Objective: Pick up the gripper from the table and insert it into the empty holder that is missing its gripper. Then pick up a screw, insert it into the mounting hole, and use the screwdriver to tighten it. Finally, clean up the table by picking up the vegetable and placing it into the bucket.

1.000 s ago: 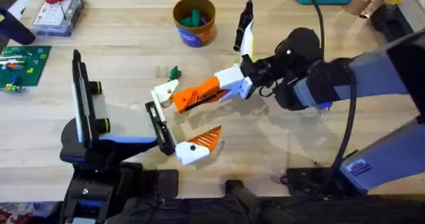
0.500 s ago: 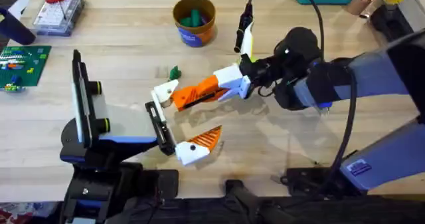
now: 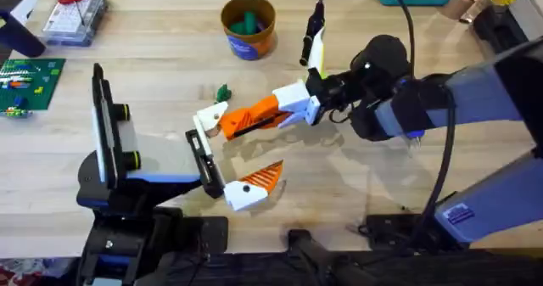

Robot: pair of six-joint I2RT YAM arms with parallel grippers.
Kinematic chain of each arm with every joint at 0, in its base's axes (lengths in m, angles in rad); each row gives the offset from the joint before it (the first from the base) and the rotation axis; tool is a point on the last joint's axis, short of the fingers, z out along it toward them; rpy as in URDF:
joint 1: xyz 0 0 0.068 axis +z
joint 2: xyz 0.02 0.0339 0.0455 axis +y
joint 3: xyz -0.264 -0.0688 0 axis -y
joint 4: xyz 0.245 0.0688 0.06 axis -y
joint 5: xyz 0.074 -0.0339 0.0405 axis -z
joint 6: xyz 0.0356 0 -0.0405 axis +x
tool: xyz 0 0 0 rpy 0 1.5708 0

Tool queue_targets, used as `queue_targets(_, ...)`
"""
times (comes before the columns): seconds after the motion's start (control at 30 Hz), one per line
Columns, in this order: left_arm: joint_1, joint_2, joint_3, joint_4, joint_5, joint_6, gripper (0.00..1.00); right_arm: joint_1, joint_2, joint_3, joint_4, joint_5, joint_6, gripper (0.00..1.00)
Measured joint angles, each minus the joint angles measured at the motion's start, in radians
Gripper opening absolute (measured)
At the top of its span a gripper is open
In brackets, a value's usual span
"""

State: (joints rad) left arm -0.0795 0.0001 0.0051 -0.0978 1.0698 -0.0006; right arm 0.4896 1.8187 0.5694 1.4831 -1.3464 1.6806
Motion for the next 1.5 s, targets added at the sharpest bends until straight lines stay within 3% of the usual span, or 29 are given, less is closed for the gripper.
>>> queue_targets(0.67,0.0,0.0,0.0,0.001,-0.012,0.0,0.986,0.036,0.0,0.0,-0.011,0.08,-0.008,0.015)
queue_targets(1.07,0.0,0.0,0.0,-0.002,-0.011,-0.012,0.988,0.083,-0.008,0.006,-0.1,0.175,-0.114,0.015)
queue_targets(1.5,0.0,0.0,0.0,-0.002,-0.012,-0.012,0.986,0.086,-0.008,0.006,-0.108,0.198,-0.131,0.016)
